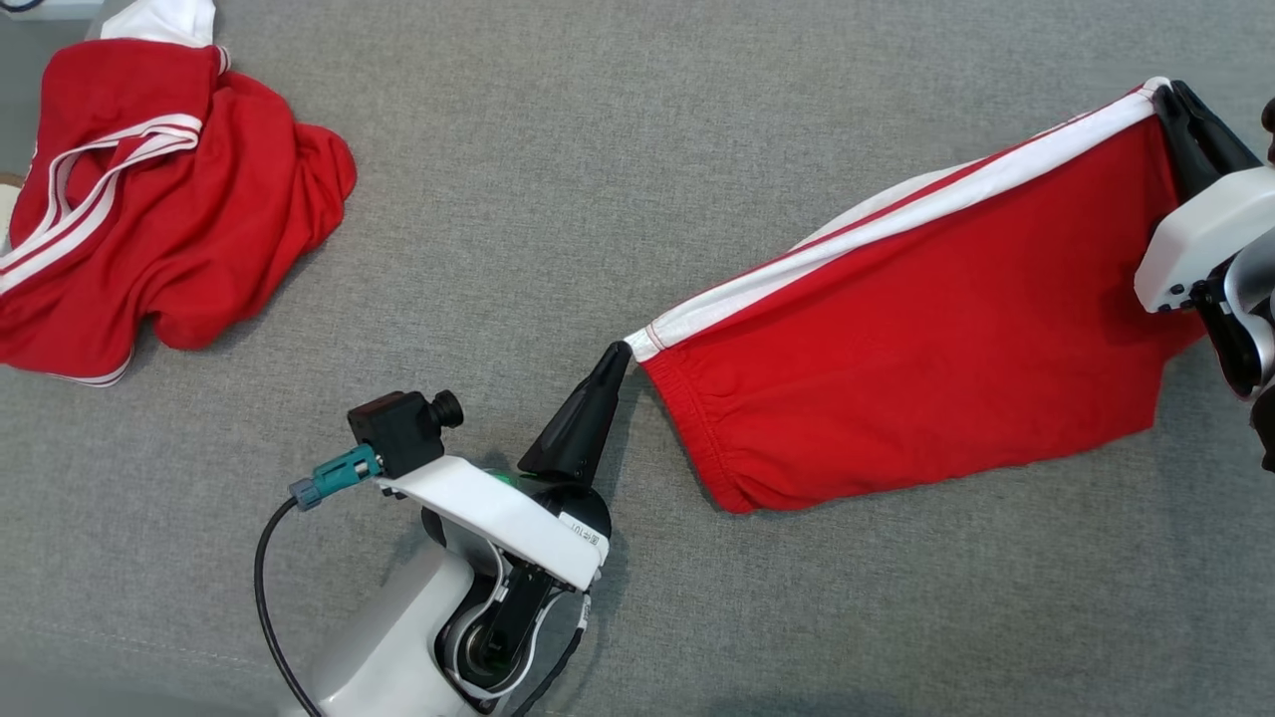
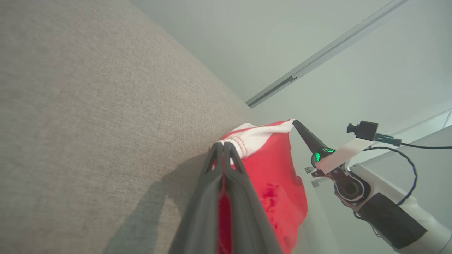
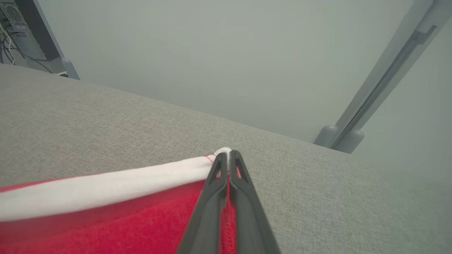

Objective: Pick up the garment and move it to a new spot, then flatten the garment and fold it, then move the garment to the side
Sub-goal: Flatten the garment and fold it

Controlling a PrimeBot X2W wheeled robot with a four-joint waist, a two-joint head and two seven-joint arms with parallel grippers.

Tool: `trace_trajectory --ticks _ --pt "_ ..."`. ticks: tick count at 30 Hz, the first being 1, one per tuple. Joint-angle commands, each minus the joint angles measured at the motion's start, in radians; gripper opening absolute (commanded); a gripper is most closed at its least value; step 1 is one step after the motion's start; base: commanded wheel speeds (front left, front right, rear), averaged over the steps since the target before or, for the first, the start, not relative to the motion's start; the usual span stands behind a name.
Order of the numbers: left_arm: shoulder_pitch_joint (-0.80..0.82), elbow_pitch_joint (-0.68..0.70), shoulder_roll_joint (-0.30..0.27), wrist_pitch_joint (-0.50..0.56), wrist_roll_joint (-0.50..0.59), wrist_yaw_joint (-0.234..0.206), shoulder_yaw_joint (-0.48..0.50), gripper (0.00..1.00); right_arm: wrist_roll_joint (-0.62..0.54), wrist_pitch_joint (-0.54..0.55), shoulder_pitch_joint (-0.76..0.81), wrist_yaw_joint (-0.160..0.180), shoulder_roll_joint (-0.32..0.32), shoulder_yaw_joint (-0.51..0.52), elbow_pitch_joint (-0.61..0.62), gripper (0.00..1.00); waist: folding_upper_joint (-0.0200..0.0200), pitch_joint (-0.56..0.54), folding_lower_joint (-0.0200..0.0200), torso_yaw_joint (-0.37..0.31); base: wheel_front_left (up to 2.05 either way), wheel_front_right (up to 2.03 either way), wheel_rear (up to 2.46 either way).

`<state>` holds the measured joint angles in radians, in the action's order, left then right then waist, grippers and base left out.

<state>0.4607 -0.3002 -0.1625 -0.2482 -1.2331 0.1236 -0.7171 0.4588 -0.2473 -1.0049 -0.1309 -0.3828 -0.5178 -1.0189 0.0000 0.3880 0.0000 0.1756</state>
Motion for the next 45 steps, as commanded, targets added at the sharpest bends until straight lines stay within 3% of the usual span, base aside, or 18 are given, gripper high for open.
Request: trace_trajectory --ticks 1,10,11,12,13,14,15,21,26,30,35,45 --pt "0.039 0.013 -0.013 -0.013 0.007 0.007 0.028 0.0 0.007 -0.012 -0.009 0.0 -0.005 -0.017 -0.002 0.0 0.0 0.01 0.0 0.012 0.0 0.0 0.0" --pt "0.073 -0.043 0.025 -0.013 0.02 0.007 0.022 0.0 0.026 -0.014 -0.045 0.0 0.007 -0.07 -0.086 0.0 0.0 0.023 0.0 0.041 0.0 0.0 0.0" --pt "0.076 -0.053 0.031 -0.013 0.02 0.007 0.026 0.0 0.031 -0.014 -0.046 0.0 0.01 -0.074 -0.091 0.11 0.0 0.022 0.0 0.042 0.0 0.0 0.0" --pt "0.079 -0.06 0.037 -0.013 0.02 0.007 0.027 0.02 0.035 -0.014 -0.048 0.0 0.012 -0.078 -0.093 0.31 0.0 0.021 0.0 0.042 0.0 0.0 0.0" --pt "0.084 -0.072 0.043 -0.013 0.023 0.007 0.022 0.35 0.042 -0.014 -0.049 0.0 0.015 -0.08 -0.094 1.0 0.0 0.018 0.0 0.041 0.0 0.0 0.0" --pt "0.086 -0.077 0.044 -0.013 0.025 0.007 0.019 0.55 0.042 -0.014 -0.05 0.0 0.014 -0.079 -0.094 1.0 0.0 0.017 0.0 0.039 0.0 0.0 0.0" --pt "0.088 -0.082 0.044 -0.013 0.029 0.007 0.019 1.0 0.041 -0.014 -0.049 0.0 0.015 -0.078 -0.09 1.0 0.0 0.014 0.0 0.037 0.0 0.0 0.0" --pt "0.071 -0.118 0.047 -0.013 0.115 0.007 0.103 1.0 0.028 -0.014 -0.016 0.0 0.015 -0.019 -0.043 1.0 0.0 -0.026 0.0 0.016 0.0 0.0 0.0" --pt "0.021 -0.092 0.058 -0.013 0.315 -0.012 0.266 1.0 -0.029 -0.014 0.072 0.0 0.027 0.115 0.09 1.0 0.0 -0.075 0.0 -0.015 0.0 0.0 0.0" --pt "-0.059 -0.01 0.074 -0.013 0.527 -0.063 0.388 1.0 -0.102 -0.014 0.197 0.0 0.089 0.239 0.218 1.0 0.0 -0.123 0.0 -0.049 0.0 0.0 0.0" --pt "-0.166 0.088 0.095 -0.013 0.73 -0.084 0.469 1.0 -0.192 -0.014 0.357 0.0 0.182 0.316 0.369 1.0 0.0 -0.186 0.0 -0.083 0.0 0.0 0.0" --pt "-0.335 0.198 0.111 -0.014 0.886 -0.08 0.566 1.0 -0.266 -0.014 0.627 0.0 0.295 0.395 0.63 1.0 0.0 -0.293 0.0 -0.144 0.0 0.0 0.0"
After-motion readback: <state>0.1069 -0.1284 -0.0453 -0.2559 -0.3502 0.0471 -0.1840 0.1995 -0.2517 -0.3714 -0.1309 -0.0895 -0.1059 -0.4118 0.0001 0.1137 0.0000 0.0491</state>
